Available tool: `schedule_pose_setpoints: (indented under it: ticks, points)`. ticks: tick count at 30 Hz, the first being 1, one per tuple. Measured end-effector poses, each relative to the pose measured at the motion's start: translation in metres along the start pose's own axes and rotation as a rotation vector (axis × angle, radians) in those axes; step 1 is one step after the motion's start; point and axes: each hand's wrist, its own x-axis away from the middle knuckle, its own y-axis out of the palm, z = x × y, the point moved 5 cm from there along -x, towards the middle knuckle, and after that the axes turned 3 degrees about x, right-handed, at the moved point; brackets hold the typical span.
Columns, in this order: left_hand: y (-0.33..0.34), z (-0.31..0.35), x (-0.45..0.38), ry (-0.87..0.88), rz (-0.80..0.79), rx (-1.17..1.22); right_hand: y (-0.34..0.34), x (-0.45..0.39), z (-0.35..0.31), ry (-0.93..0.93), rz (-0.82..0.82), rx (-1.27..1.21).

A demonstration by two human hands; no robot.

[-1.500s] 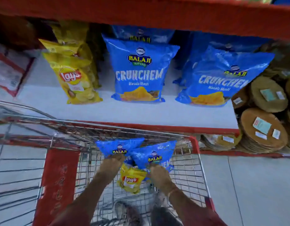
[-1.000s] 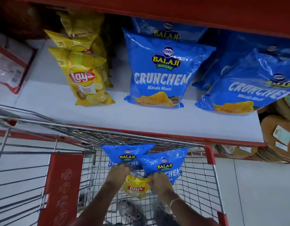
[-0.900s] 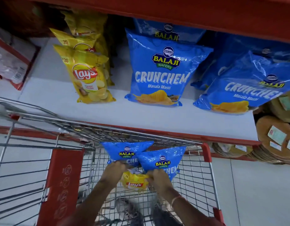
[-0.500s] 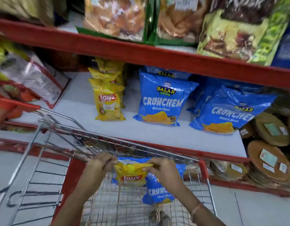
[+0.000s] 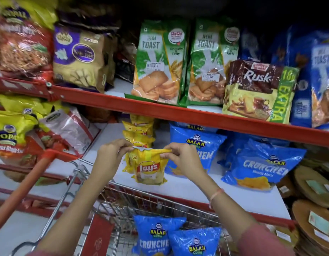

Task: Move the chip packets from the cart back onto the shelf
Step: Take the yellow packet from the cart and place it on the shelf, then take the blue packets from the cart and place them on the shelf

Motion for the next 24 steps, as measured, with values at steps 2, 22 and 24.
schedule_pose_setpoints:
  ticks: [2, 22, 24]
  points:
    - [0.013, -0.013, -0.008, -0.017, -0.048, -0.014, 0.014, -0.011, 0.012, 0.037, -0.022, 0.033]
    - [0.247, -0.041, 0.200, -0.420, -0.636, 0.146, 0.084, 0.189, 0.219, 0.218, -0.477, 0.541]
    - [0.276, -0.041, 0.208, -0.432, -0.794, 0.066, 0.089, 0.202, 0.251, 0.302, -0.640, 0.628]
